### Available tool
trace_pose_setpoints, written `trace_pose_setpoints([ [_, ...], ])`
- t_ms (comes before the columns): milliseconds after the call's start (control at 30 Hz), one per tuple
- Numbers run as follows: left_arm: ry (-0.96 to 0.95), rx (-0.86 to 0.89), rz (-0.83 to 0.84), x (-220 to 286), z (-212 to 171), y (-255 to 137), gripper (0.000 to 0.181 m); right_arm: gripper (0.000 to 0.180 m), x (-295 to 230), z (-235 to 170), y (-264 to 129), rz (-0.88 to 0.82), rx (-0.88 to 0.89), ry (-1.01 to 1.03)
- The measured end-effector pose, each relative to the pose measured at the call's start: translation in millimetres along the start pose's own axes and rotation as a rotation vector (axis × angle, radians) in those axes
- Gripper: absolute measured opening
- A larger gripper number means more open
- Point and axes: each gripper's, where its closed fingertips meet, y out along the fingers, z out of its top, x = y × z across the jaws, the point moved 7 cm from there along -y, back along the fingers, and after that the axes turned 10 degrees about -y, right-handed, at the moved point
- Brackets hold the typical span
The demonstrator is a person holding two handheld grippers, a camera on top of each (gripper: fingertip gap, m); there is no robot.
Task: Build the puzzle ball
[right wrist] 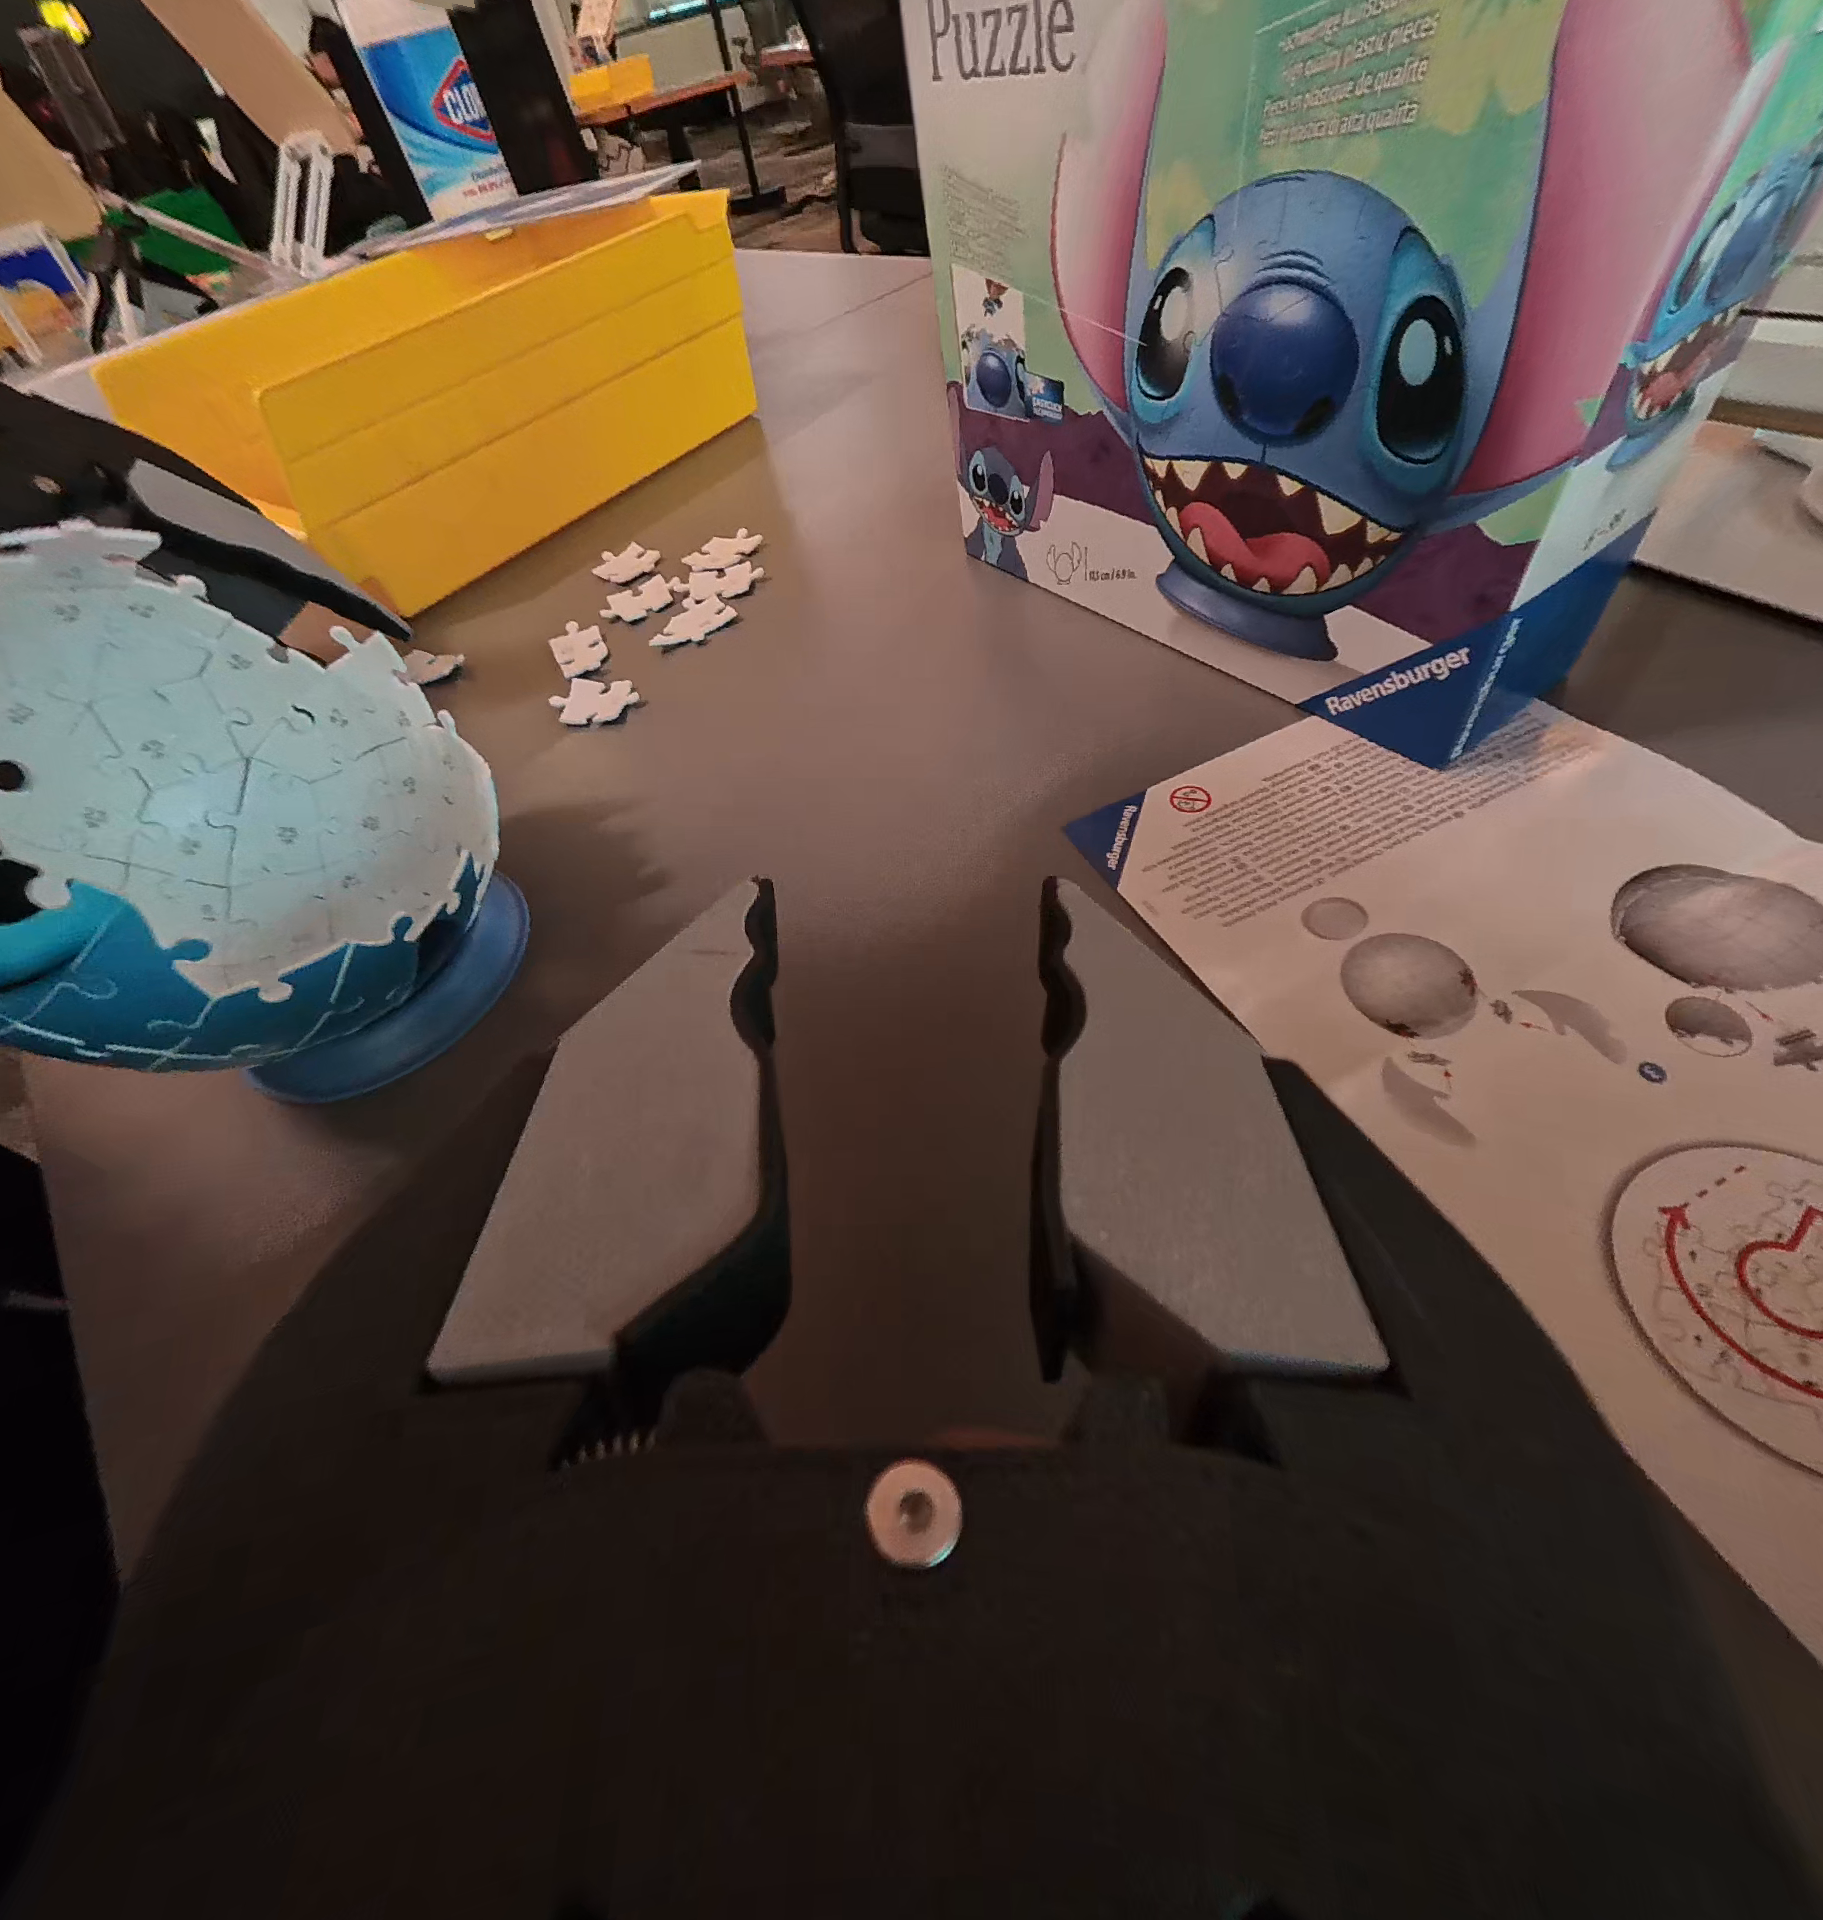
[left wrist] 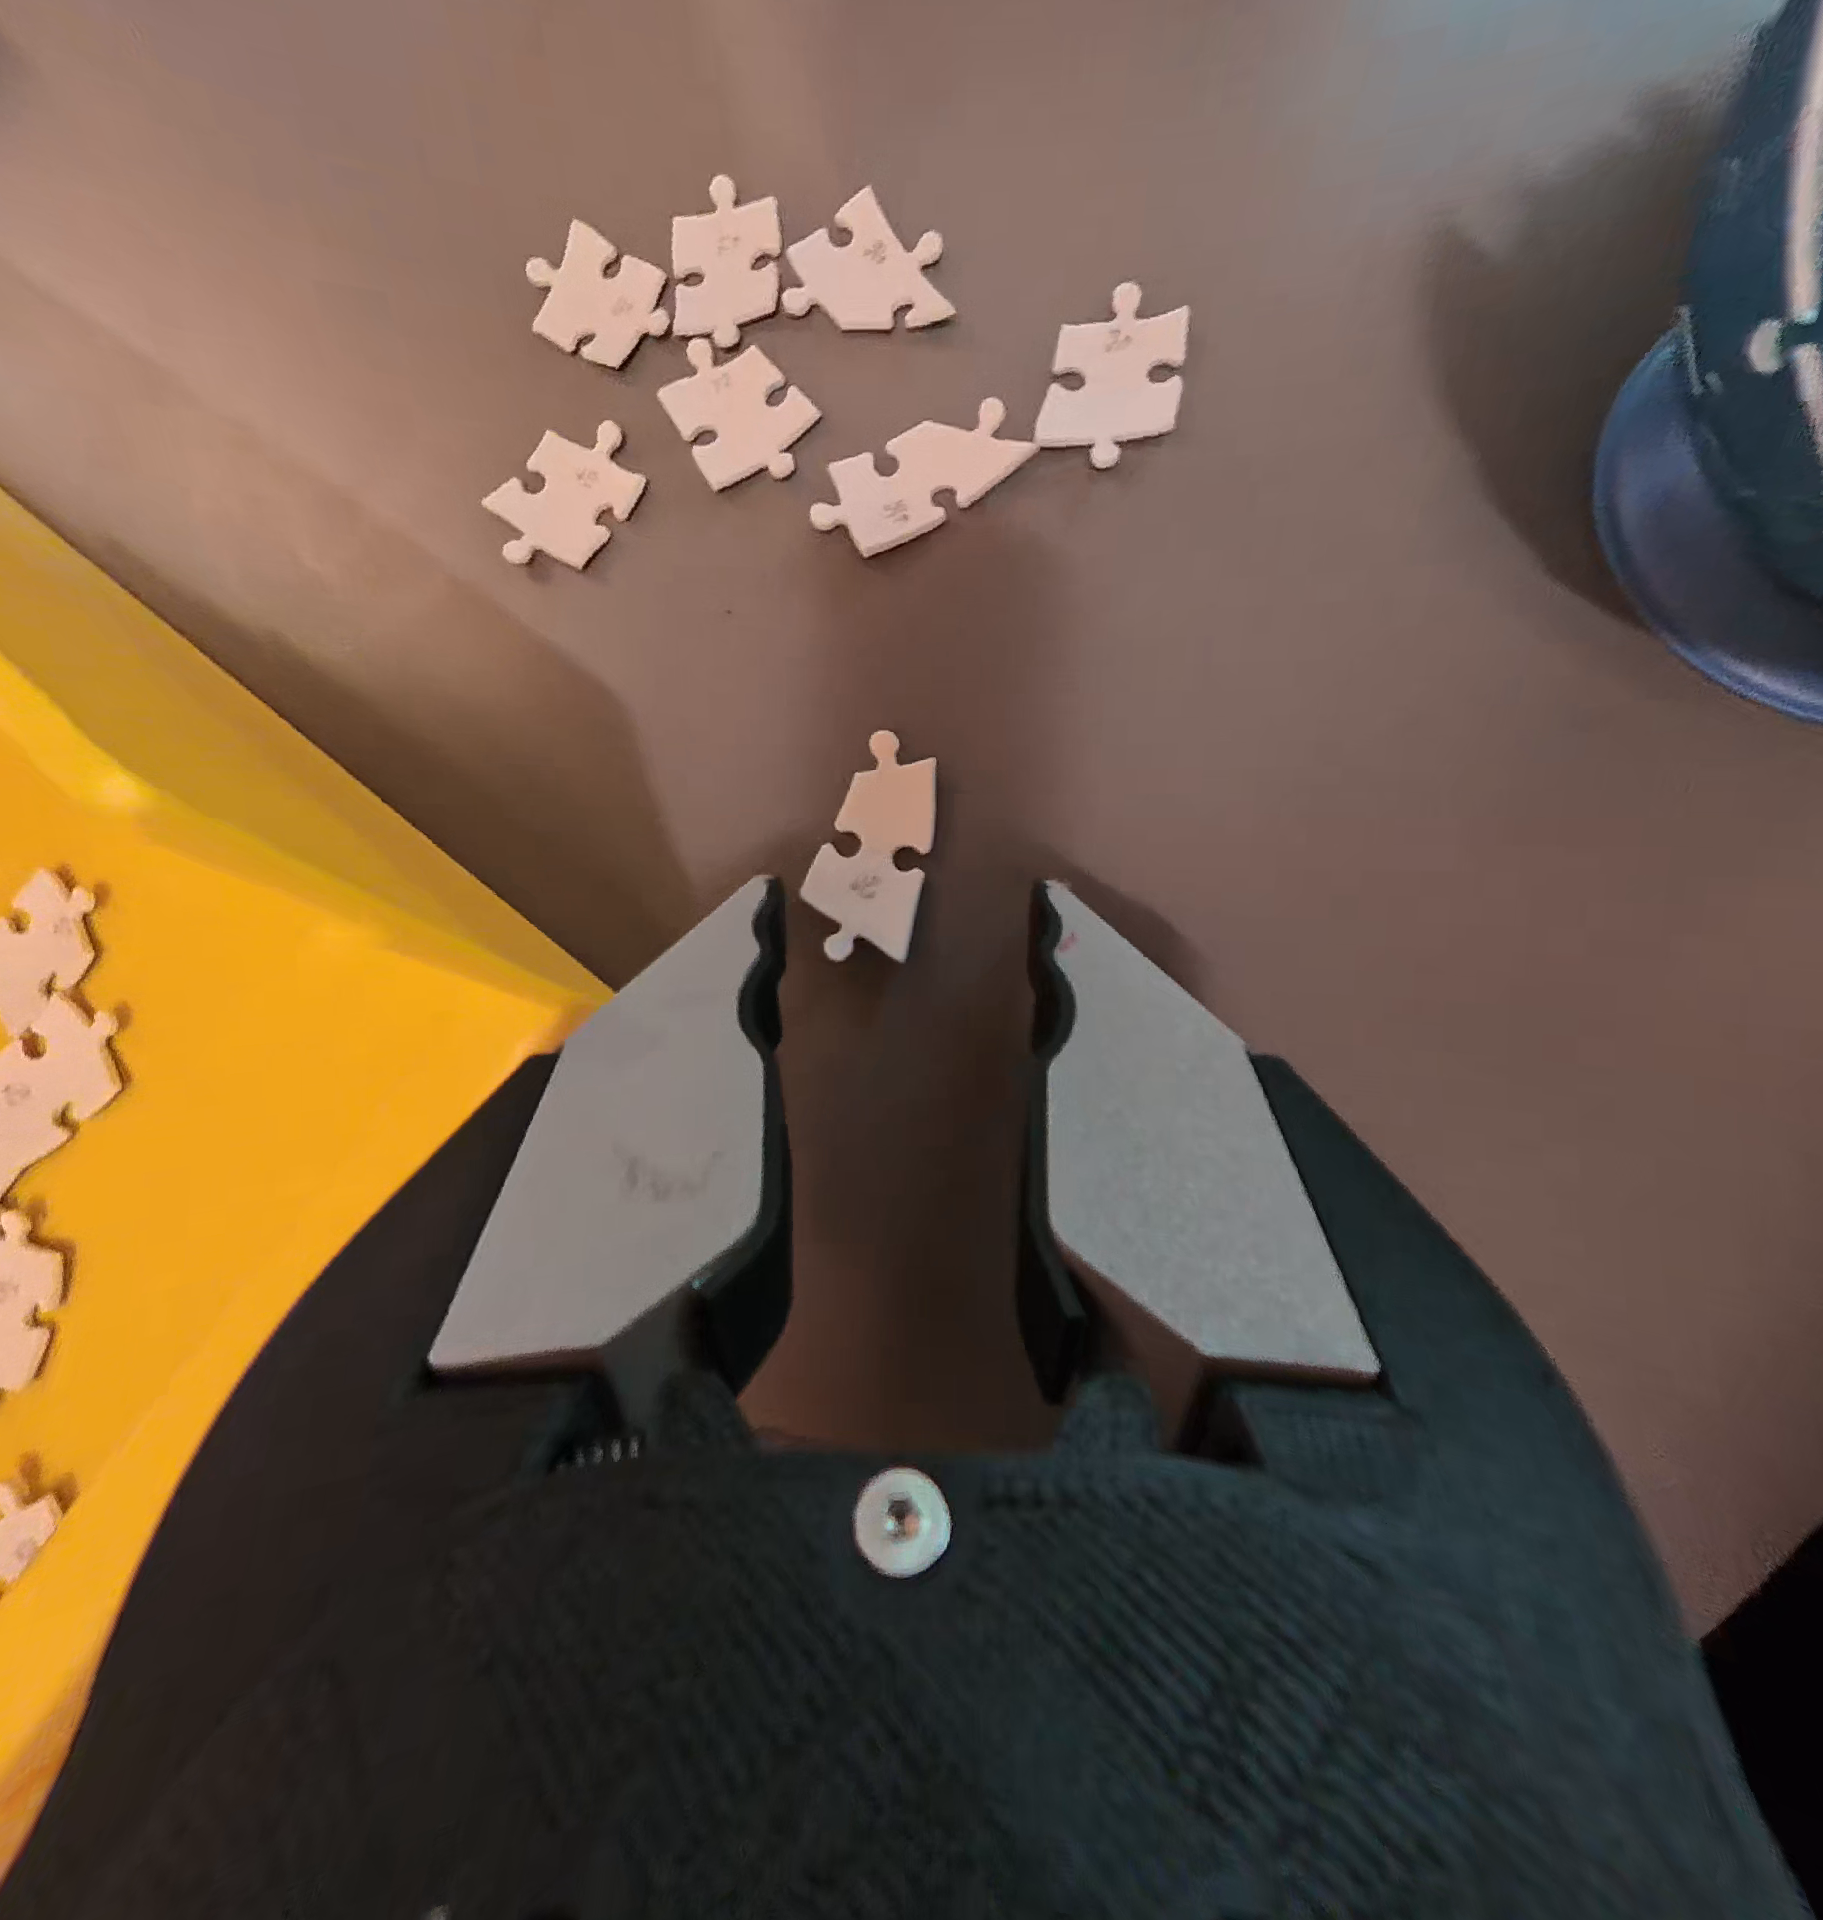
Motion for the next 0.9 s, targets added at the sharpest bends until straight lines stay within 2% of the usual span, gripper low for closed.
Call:
trace_pose_setpoints([
  [300, -0.108, -0.054, -0.005, -1.7, 5.9, 5.7, 0.047, 0.049, 0.4, -2.1, -9.9, 0.102, 0.050, 0.143],
  [433, -0.164, -0.055, -0.041, -2.6, 6.2, 8.1, 0.040, 0.049, -4.9, -2.1, -11.7, 0.123, 0.051, 0.123],
  [500, -0.164, -0.049, -0.039, -2.5, 6.4, 8.3, 0.035, 0.048, -8.8, -2.0, -11.2, 0.120, 0.040, 0.087],
  [533, -0.160, -0.049, -0.034, -2.4, 6.5, 8.3, 0.020, 0.048, -10.7, -1.8, -10.7, 0.118, 0.034, 0.068],
  [767, -0.116, -0.045, -0.012, 4.8, 7.9, 8.4, 0.020, 0.046, -13.4, -1.8, -10.2, 0.111, 0.027, 0.039],
  [900, -0.088, 0.018, -0.004, 7.7, 14.9, 3.7, 0.020, 0.045, -9.7, -2.0, -10.9, 0.109, 0.039, 0.073],
])
